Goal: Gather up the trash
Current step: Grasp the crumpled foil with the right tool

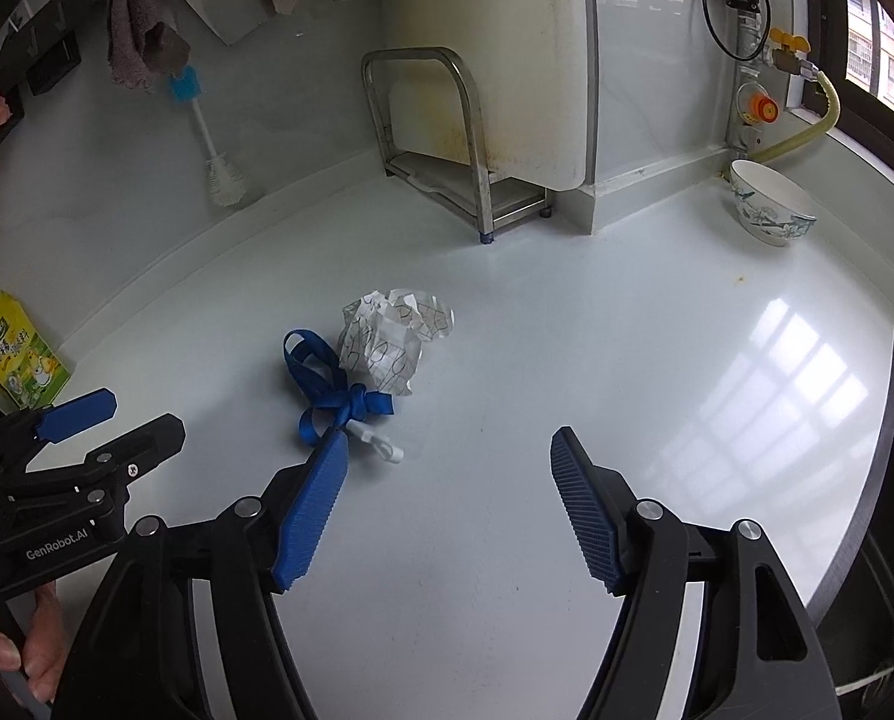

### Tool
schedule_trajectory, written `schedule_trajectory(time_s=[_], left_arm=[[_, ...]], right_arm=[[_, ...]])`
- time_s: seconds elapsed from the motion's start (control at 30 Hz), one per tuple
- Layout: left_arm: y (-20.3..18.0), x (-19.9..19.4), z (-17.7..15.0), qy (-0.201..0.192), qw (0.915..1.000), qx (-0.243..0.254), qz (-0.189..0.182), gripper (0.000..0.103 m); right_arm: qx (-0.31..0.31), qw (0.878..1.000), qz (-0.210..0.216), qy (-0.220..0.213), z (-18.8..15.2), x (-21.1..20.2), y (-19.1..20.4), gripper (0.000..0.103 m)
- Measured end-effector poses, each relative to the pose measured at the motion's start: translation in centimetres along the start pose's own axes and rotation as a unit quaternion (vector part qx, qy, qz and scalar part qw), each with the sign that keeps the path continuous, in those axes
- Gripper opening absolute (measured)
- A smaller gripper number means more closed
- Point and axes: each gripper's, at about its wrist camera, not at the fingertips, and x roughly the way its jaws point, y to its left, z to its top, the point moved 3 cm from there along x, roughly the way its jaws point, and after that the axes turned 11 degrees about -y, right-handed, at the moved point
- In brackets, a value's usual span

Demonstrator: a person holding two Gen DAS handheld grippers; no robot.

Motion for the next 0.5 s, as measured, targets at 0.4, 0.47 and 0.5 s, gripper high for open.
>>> schedule_trajectory(time_s=[0.4,0.47,0.5], left_arm=[[2.0,1.7,0.5,-0.001,0.9996,-0.025,0.013,0.085],[2.5,1.8,0.5,-0.001,0.9994,-0.030,0.015,0.085],[2.6,1.8,0.5,-0.001,0.9994,-0.031,0.016,0.085]], right_arm=[[-0.024,0.999,0.020,-0.006,1.8,3.4,2.0,0.076],[-0.031,0.999,0.023,-0.010,2.3,3.9,2.3,0.076],[-0.034,0.999,0.023,-0.012,2.5,4.1,2.4,0.076]])
